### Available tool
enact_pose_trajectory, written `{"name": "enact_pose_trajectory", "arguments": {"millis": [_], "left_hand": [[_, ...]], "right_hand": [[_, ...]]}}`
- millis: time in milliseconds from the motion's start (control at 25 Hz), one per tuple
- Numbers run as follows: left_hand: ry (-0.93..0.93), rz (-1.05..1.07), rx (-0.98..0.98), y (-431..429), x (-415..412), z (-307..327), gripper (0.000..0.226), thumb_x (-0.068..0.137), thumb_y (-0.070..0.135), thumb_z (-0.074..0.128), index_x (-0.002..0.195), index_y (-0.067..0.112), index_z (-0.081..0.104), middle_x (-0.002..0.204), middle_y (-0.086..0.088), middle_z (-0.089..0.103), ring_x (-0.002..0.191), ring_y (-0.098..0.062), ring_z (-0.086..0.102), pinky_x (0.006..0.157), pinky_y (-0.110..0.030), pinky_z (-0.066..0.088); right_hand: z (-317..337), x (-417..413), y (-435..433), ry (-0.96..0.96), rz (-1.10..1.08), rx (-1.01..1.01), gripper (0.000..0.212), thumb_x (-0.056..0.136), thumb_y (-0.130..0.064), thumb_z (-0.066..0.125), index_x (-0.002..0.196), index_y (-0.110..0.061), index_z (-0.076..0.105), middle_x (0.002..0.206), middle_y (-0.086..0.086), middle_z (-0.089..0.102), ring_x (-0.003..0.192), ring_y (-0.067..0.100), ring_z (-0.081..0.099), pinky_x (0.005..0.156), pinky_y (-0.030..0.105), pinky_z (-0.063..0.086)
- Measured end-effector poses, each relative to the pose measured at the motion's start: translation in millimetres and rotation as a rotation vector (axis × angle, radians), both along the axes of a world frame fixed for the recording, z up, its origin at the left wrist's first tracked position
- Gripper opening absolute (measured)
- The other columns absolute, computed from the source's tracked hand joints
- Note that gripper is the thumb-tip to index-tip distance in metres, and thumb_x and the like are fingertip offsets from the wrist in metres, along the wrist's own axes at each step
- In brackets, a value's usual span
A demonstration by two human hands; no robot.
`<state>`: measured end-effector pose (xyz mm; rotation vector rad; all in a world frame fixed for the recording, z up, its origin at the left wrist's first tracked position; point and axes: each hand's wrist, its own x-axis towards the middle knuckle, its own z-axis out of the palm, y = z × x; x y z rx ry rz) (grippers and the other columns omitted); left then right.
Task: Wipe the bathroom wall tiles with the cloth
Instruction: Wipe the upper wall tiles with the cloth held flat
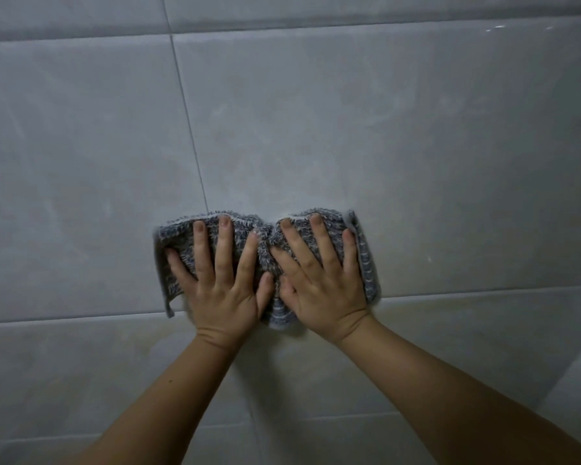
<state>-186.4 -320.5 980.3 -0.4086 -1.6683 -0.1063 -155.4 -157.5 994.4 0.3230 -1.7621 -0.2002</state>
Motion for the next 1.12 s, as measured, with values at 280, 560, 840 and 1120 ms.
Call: {"name": "enact_pose_trajectory", "arguments": {"millis": [280, 560, 840, 1120], "left_hand": [[-0.013, -0.031, -0.023, 87.6, 12.8, -6.4, 0.064, 0.100, 0.049, 0.030, 0.157, 0.023, 0.016, 0.166, -0.006, 0.001, 0.152, -0.033, 0.004, 0.117, -0.063, 0.001], [0.010, -0.066, -0.074, 191.4, 28.4, -5.9, 0.064, 0.099, 0.050, 0.038, 0.155, 0.023, 0.024, 0.164, -0.008, 0.011, 0.152, -0.032, 0.007, 0.117, -0.061, 0.002], [0.017, -0.109, -0.098, 303.8, 44.3, 6.4, 0.062, 0.098, 0.052, 0.045, 0.152, 0.024, 0.031, 0.160, -0.007, 0.024, 0.152, -0.028, 0.007, 0.118, -0.059, 0.003], [-0.008, -0.146, -0.143, 358.6, 56.5, 25.9, 0.061, 0.097, 0.053, 0.049, 0.150, 0.026, 0.037, 0.159, -0.003, 0.028, 0.149, -0.027, 0.017, 0.119, -0.058, 0.002]], "right_hand": [[-4.7, 12.6, 92.1, 0.019, -0.016, 0.007, 0.045, 0.090, -0.034, 0.048, 0.135, -0.026, 0.043, 0.151, 0.001, 0.034, 0.149, 0.028, 0.011, 0.117, 0.056, 0.015], [-8.3, 29.6, 199.5, 0.028, -0.038, -0.008, 0.042, 0.090, -0.034, 0.044, 0.131, -0.025, 0.044, 0.149, 0.003, 0.036, 0.149, 0.029, 0.011, 0.117, 0.056, 0.014], [-0.8, 45.8, 315.5, 0.041, -0.089, -0.047, 0.046, 0.091, -0.038, 0.039, 0.135, -0.027, 0.038, 0.152, 0.005, 0.028, 0.148, 0.034, 0.010, 0.114, 0.064, 0.010], [10.9, 55.5, 370.5, 0.004, -0.105, -0.105, 0.046, 0.093, -0.040, 0.034, 0.137, -0.029, 0.029, 0.153, 0.007, 0.022, 0.146, 0.040, 0.010, 0.112, 0.068, 0.010]]}}
